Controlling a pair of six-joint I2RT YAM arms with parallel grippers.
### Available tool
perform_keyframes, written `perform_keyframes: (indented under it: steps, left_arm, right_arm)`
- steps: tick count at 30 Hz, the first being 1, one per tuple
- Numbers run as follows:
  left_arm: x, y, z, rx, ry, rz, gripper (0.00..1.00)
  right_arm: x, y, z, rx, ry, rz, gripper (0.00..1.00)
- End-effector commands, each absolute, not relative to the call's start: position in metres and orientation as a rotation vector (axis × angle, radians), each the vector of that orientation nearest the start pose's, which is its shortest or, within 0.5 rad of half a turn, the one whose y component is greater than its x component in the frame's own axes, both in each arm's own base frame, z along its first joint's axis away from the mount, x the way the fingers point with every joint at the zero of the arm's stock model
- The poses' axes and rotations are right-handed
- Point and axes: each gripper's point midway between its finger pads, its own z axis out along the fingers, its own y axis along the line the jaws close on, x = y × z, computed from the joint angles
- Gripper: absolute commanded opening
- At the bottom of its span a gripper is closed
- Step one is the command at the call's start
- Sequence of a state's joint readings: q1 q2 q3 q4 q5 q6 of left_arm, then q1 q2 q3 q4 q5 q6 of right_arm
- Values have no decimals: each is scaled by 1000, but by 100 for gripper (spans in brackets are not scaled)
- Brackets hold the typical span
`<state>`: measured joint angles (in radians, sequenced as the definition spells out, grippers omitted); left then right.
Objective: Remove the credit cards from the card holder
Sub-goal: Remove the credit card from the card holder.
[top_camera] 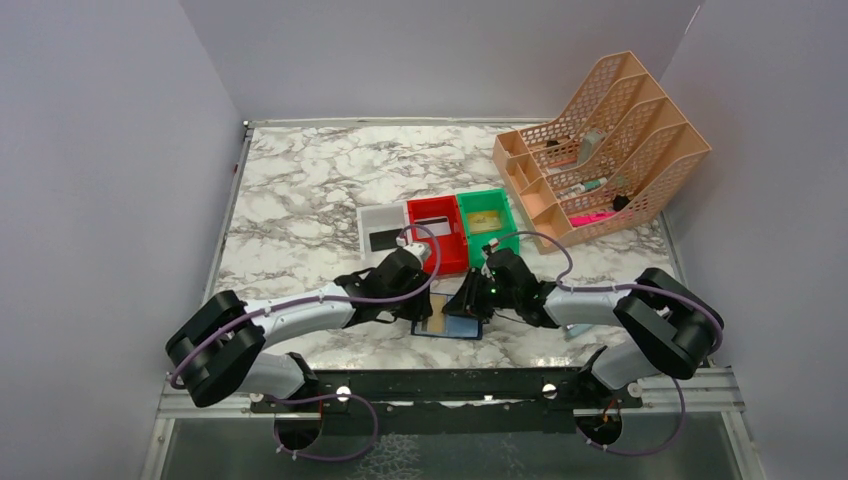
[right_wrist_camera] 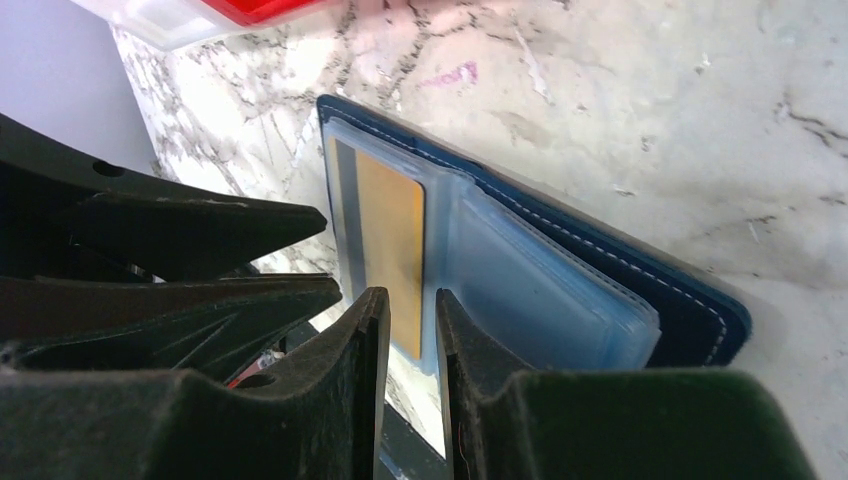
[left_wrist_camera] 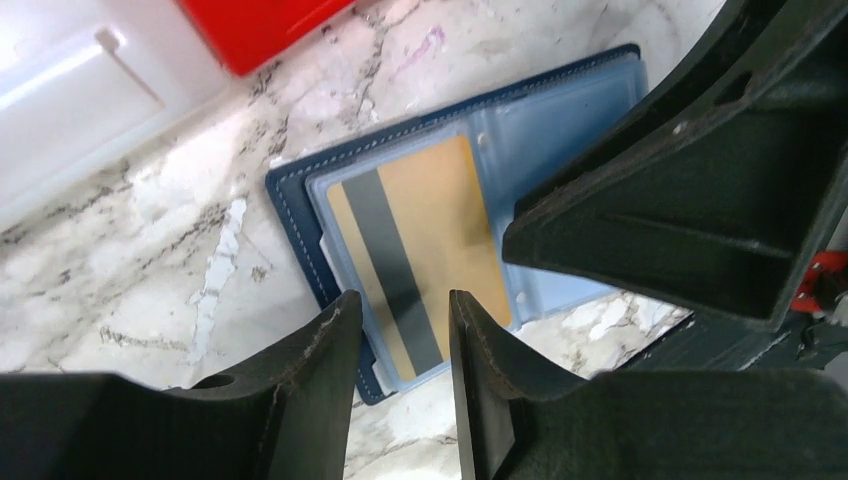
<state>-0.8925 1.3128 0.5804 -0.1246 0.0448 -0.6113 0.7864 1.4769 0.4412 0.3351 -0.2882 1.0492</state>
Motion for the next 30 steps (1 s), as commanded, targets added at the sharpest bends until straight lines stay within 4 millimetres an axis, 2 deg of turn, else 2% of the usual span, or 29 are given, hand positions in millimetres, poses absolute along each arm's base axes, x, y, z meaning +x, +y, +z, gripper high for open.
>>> perform_keyframes:
  steps: [1, 6, 16, 20, 27, 29, 30]
  left_arm:
    - [185, -270, 46, 356, 2521, -655, 41]
    - [176, -275, 33, 385, 2569, -695, 30]
    - [158, -258, 10, 374, 2645, -663, 24]
    - [153, -255, 7, 375, 2652, -676, 21]
    - [152, -253, 9, 366, 2645, -681, 19]
    - [156, -251, 14, 347, 2624, -664, 21]
    - [160, -249, 18, 331, 2607, -642, 26]
  right_arm:
    - [183, 304, 40, 100, 2552, 1176, 29]
    - [182, 307, 39, 91, 2558, 1191, 29]
    - [176, 308, 20, 136, 2624, 1201, 28]
    - [177, 307, 20, 154, 2623, 1192, 27]
    - [173, 313, 21, 207, 2619, 1273, 25]
    - [174, 308, 15, 237, 2636, 1227, 25]
    - [174, 305, 13, 255, 2642, 1203, 25]
